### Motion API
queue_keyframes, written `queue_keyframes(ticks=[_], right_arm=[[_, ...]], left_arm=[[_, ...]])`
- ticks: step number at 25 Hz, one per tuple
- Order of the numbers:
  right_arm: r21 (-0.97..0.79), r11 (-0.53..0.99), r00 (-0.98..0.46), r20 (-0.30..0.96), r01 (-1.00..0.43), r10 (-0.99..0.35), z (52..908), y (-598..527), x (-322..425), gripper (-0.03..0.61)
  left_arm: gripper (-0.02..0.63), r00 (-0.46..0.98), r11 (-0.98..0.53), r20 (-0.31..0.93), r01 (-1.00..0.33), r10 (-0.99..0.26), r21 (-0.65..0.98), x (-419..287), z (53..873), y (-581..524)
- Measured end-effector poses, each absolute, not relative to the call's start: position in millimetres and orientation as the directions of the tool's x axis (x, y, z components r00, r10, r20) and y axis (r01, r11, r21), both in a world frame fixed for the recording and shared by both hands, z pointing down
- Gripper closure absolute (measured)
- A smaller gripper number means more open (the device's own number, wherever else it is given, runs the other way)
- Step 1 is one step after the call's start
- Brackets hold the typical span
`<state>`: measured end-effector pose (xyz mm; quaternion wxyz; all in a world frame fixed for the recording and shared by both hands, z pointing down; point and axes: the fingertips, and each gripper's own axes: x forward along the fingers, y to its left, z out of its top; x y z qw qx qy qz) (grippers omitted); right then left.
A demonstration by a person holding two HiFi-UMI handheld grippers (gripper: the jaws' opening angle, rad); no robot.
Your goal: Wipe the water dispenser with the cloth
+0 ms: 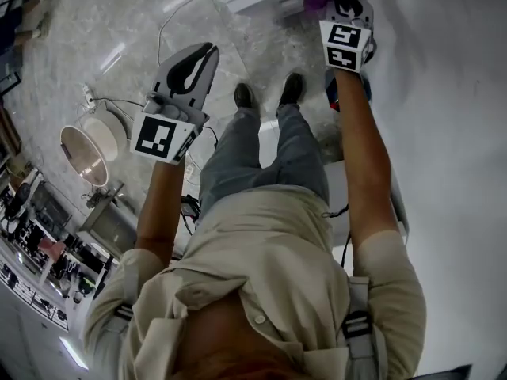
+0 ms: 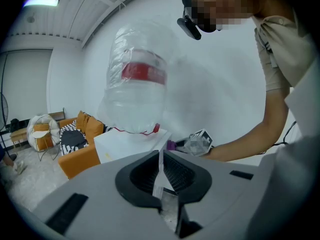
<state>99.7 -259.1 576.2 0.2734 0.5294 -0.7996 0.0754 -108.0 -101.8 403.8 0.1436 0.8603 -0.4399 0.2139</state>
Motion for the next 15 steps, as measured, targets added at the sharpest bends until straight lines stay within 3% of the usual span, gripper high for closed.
queue_keyframes(ticks=[9, 15], right_arm=[[0.079, 0.332, -0.244, 0.526, -0.940, -0.815, 581.2, -251.8, 109.0, 0.485], [0.000, 0.422, -0.354, 0.546, -0.907, -0.760, 596.4, -210.8, 50.5, 0.485]], left_arm=[[0.571, 0.537, -0.586, 0.507, -0.807, -0.674, 0.074, -98.1, 411.6, -100.0], [0.571, 0.547, -0.597, 0.500, -0.799, -0.671, 0.072, -89.3, 414.7, -99.7]])
